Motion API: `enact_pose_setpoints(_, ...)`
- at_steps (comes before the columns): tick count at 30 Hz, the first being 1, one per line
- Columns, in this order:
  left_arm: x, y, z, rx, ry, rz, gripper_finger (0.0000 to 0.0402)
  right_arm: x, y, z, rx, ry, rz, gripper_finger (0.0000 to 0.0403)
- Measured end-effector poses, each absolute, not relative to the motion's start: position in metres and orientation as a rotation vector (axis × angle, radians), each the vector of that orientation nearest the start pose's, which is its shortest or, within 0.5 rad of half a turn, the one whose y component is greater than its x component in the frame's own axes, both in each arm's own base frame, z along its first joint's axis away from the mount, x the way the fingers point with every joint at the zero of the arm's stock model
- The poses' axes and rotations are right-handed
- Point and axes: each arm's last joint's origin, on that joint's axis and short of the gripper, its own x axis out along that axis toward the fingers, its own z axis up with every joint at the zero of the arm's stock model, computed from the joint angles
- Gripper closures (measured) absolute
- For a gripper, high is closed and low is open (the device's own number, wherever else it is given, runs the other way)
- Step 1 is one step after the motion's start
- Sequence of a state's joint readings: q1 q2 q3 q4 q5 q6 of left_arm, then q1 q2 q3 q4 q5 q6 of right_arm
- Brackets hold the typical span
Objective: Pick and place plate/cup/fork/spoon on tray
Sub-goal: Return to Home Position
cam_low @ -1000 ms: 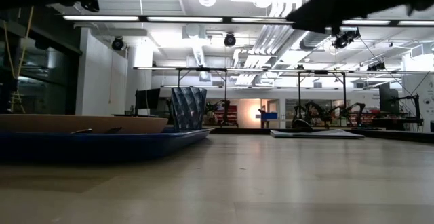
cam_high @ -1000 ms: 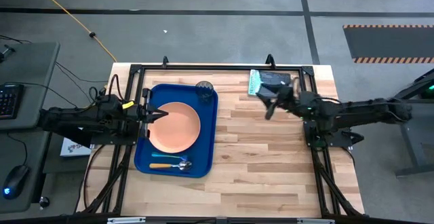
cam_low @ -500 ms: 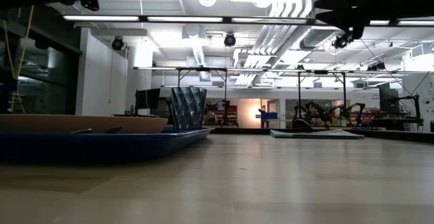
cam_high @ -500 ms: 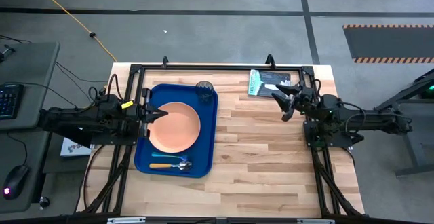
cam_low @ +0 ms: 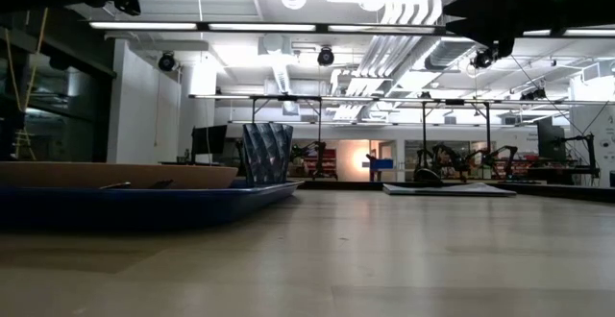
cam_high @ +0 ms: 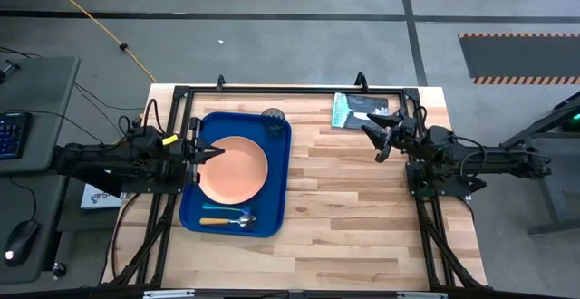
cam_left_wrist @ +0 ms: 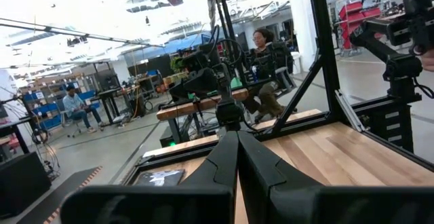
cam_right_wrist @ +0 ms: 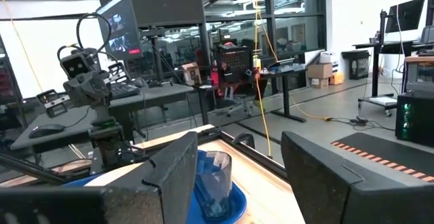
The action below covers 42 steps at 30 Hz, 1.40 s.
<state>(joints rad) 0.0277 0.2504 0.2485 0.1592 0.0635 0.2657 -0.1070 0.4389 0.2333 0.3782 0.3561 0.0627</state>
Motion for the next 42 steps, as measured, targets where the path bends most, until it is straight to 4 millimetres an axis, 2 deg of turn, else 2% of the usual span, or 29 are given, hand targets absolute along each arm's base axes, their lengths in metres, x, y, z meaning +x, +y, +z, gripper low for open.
enact_pose_setpoints(20, 0.105, 0.001, 0.239, 0.226, -0.108, -0.025, 0.0401, 0.121, -0.023, 0.236, 0.091, -0.132, -0.444, 0.0203)
enact_pose_setpoints(24, 0.106, 0.001, 0.238, 0.226, -0.104, -0.025, 0.0401, 0.115, -0.022, 0.23, 0.102, -0.077, -0.439, 0.0248)
enact_pose_setpoints(28, 0.105, 0.001, 0.238, 0.228, -0.105, -0.025, 0.0401, 0.108, -0.021, 0.223, 0.107, -0.054, -0.443, 0.0335)
enact_pose_setpoints(30, 0.105, 0.001, 0.238, 0.241, -0.105, -0.024, 0.0401, 0.105, -0.021, 0.214, 0.108, -0.062, -0.443, 0.0381)
enact_pose_setpoints(31, 0.106, 0.001, 0.238, 0.242, -0.105, -0.024, 0.0401, 0.104, -0.021, 0.209, 0.109, -0.073, -0.439, 0.0391)
enact_pose_setpoints(36, 0.105, 0.001, 0.238, 0.241, -0.105, -0.024, 0.0401, 0.099, -0.019, 0.188, 0.125, -0.15, -0.405, 0.0376)
enact_pose_setpoints(38, 0.105, 0.001, 0.238, 0.241, -0.105, -0.024, 0.0401, 0.098, -0.018, 0.178, 0.12, -0.14, -0.377, 0.038)
enact_pose_setpoints(42, 0.106, 0.001, 0.238, 0.241, -0.104, -0.024, 0.0401, 0.096, -0.017, 0.173, 0.131, -0.088, -0.338, 0.04)
